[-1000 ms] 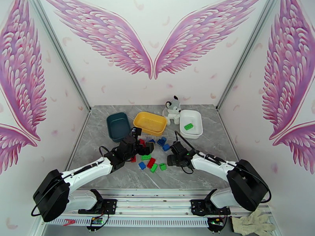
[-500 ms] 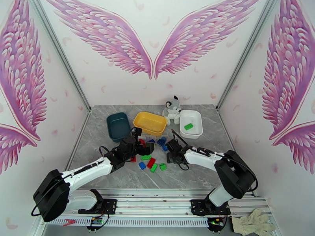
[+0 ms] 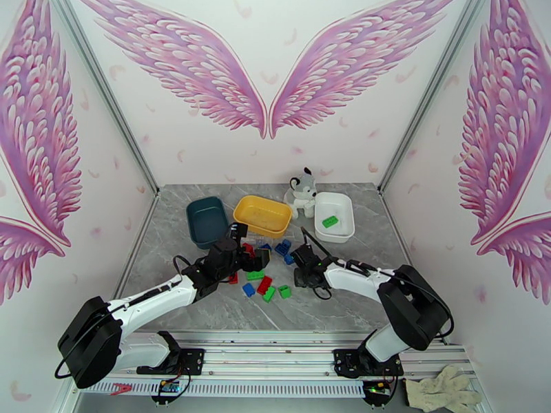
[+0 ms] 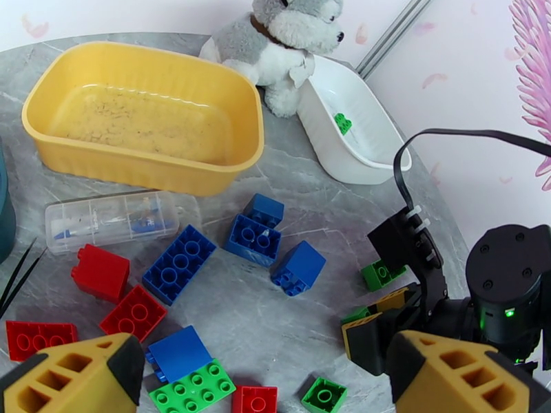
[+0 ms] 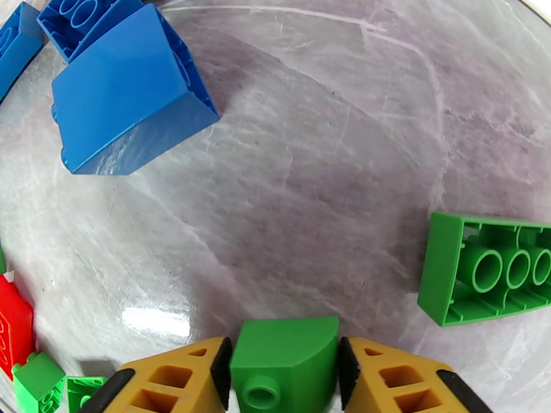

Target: Sort the legos into containers by color

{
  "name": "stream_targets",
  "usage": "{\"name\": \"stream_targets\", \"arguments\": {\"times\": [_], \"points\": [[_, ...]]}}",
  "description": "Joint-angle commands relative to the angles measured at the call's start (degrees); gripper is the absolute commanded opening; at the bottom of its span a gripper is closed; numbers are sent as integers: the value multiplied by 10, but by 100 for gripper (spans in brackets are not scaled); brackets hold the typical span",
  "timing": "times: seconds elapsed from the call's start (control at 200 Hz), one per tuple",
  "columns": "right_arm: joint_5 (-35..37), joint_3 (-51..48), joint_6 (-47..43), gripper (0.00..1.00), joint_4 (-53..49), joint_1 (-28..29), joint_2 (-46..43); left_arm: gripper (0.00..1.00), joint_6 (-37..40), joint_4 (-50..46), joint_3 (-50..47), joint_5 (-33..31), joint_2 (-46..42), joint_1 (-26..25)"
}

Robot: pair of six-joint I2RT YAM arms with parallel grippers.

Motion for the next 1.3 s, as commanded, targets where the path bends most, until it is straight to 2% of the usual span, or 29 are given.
{"name": "stream_targets", "arguments": {"times": [0.0,0.345,0.685,0.865,1.025,1.295], "points": [[-11,-10,11,42,8,6,-17,99,-3,7,-7,8,-3,3],[3,-9,14,31,9,6,-29,99,-4,10,-4,20,3,4],[61,38,1,29,-44,-7,-102,99,7,9,31,62,68,-17],[72,96,-2,28,-54,-57,-108,99,19,1,52,69,95,-41],[92,175,-10,29,-60,-123,-83,99,23,-6,66,68,109,-56],[78,360,-19,30,-94,-228,76,99,36,-23,75,52,106,-70]]}}
